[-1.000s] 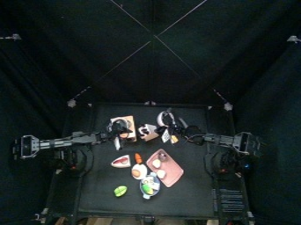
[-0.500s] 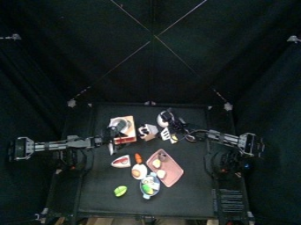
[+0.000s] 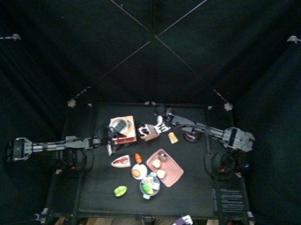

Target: Grab kettle

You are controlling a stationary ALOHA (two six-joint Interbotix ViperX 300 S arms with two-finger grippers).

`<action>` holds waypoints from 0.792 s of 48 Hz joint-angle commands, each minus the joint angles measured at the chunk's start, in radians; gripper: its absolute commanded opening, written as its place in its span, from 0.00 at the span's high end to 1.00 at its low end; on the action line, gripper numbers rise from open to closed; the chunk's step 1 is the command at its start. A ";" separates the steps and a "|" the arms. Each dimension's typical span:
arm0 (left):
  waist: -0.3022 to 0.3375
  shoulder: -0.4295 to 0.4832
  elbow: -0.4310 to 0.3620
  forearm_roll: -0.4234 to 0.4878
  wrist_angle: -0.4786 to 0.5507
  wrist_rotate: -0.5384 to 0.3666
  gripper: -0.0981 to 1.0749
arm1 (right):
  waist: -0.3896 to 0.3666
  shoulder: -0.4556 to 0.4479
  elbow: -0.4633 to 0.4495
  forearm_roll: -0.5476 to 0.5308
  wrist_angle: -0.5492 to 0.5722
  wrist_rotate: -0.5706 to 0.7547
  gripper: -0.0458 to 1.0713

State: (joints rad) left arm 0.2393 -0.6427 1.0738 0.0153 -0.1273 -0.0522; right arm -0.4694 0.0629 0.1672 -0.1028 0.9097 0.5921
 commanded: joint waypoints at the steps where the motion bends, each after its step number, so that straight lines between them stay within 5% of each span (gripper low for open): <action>1: -0.003 0.000 -0.009 -0.002 -0.005 0.000 0.17 | -0.028 -0.002 -0.046 -0.078 0.020 0.054 0.10; 6: -0.003 -0.002 -0.008 -0.002 -0.005 -0.002 0.17 | -0.046 0.014 -0.046 -0.156 0.029 0.126 0.02; 16: -0.003 -0.002 -0.005 -0.009 -0.005 -0.002 0.17 | -0.081 0.051 -0.029 -0.252 0.025 0.236 0.02; 38: -0.003 0.000 -0.005 -0.012 -0.005 0.000 0.17 | -0.152 0.138 -0.026 -0.225 -0.092 0.235 0.03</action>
State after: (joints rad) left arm 0.2378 -0.6443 1.0815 0.0046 -0.1273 -0.0537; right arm -0.6136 0.2209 0.1488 -0.3313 0.8283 0.8283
